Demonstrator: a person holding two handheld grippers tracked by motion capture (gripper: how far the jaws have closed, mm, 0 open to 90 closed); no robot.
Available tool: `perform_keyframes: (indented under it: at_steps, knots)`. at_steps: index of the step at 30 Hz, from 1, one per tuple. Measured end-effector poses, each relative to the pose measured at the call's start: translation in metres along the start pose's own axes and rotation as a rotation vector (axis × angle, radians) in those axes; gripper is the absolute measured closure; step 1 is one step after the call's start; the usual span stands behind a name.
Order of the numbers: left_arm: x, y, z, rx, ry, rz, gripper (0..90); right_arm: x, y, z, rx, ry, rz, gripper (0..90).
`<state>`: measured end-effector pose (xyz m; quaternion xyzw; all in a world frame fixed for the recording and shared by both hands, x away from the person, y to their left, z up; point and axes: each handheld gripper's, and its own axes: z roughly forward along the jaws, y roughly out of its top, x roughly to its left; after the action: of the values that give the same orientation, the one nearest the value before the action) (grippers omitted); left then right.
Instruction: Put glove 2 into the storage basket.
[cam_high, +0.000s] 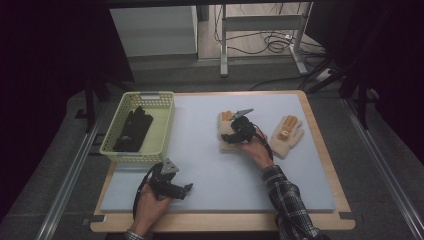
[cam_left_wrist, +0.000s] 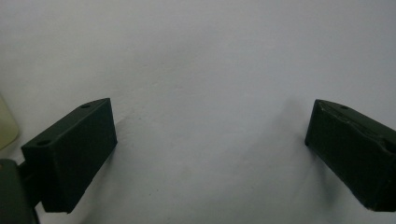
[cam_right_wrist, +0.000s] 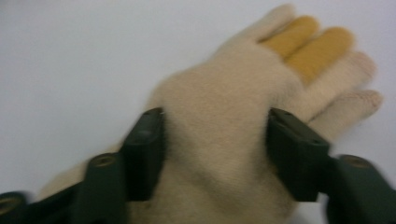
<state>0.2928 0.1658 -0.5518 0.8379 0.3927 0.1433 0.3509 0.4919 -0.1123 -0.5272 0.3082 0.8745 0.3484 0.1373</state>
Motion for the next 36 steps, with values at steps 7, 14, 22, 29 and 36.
perform_keyframes:
  at_steps: [7, 14, 22, 29, 36]
  knots:
    - [0.0, 0.0, 0.0, 0.0, 0.0, 0.0, 2.3, 0.007, 0.0, -0.005, 0.019, -0.017, 0.037, 63.6]
    - [0.0, 0.0, 0.0, 0.001, 0.0, 0.0, 2.2, 0.019, 0.003, -0.04, -0.044, -0.001, 0.03, 77.5]
    - [0.0, 0.0, 0.0, 0.0, 0.0, -0.001, 2.2, 0.046, -0.006, -0.09, -0.076, 0.038, 0.036, 77.4]
    - [0.0, 0.0, 0.0, -0.001, 0.001, 0.0, 2.2, 0.077, -0.038, -0.113, -0.054, 0.054, 0.024, 75.5]
    - [0.0, 0.0, 0.0, 0.0, 0.0, -0.001, 2.2, 0.102, -0.066, -0.103, -0.029, 0.077, 0.015, 62.7]
